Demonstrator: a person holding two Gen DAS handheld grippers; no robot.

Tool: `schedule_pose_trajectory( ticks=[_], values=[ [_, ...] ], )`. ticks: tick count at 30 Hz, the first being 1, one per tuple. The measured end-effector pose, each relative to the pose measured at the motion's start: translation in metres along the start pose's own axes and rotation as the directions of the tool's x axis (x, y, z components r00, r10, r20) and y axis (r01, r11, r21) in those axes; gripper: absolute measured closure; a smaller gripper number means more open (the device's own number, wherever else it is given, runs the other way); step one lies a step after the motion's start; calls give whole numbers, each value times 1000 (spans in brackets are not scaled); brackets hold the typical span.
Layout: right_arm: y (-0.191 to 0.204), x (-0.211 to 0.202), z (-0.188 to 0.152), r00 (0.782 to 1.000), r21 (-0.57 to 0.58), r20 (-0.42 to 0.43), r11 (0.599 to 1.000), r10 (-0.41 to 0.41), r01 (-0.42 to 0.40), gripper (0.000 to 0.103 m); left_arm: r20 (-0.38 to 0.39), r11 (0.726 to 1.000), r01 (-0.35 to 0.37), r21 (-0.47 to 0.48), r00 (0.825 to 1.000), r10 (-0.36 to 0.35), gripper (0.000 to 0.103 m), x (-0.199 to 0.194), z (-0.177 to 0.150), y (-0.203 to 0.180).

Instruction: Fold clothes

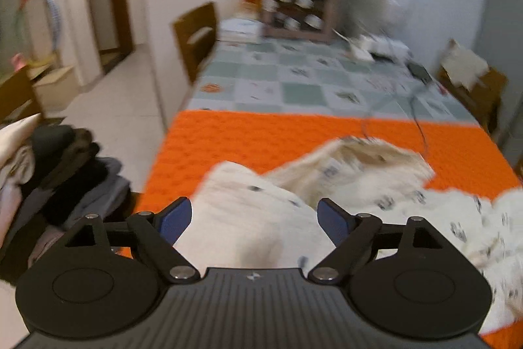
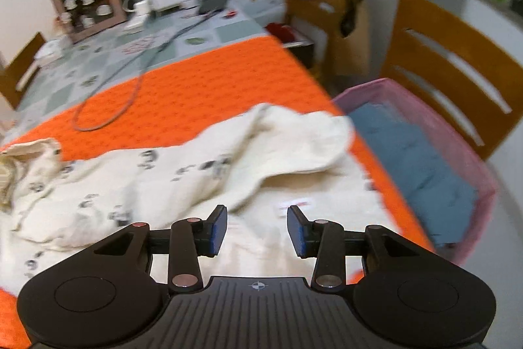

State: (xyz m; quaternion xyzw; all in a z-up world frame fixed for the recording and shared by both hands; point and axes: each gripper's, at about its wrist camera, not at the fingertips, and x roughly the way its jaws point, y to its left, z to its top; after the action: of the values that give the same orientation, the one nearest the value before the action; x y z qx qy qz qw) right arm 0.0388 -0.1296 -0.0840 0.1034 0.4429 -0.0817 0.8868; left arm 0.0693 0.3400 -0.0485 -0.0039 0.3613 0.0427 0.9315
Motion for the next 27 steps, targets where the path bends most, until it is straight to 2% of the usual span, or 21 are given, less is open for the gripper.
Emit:
schedule_pose_trajectory(
  ticks=[6, 9, 15, 18, 20, 21, 22, 23, 25, 27],
  values=[
    [13, 26, 4, 994, 69, -43, 993, 99, -96, 57, -51, 989, 107, 105, 993, -102, 14, 28, -8, -43],
    [20, 41, 7, 993, 82, -61, 992, 97, -91, 55, -74, 976, 154, 152, 987, -144, 14, 46, -13, -62],
    [22, 70, 18, 990, 112, -89, 989, 112, -101, 56, -121, 949, 198, 245, 978, -173, 14, 85, -16, -101],
    [22, 80, 23, 986, 114, -115, 988, 121, -107, 63, -127, 940, 198, 277, 978, -168, 14, 100, -16, -114],
    [24, 84, 26, 983, 109, -126, 987, 133, -119, 76, -126, 942, 188, 279, 979, -158, 17, 109, -15, -119],
    [25, 84, 28, 982, 104, -126, 987, 138, -125, 81, -128, 942, 187, 277, 979, -157, 24, 113, -15, -121],
    [26, 84, 29, 982, 99, -126, 987, 142, -130, 92, -131, 943, 187, 277, 979, -156, 43, 118, -15, -121],
    [27, 84, 31, 981, 95, -127, 986, 145, -134, 96, -135, 943, 185, 277, 979, -152, 54, 121, -14, -121],
    [28, 78, 38, 983, 88, -103, 985, 154, -146, 97, -135, 947, 187, 260, 978, -156, 92, 124, -9, -116],
    [30, 73, 45, 983, 81, -79, 984, 164, -157, 97, -111, 961, 178, 210, 981, -158, 95, 122, 2, -107]
  ],
)
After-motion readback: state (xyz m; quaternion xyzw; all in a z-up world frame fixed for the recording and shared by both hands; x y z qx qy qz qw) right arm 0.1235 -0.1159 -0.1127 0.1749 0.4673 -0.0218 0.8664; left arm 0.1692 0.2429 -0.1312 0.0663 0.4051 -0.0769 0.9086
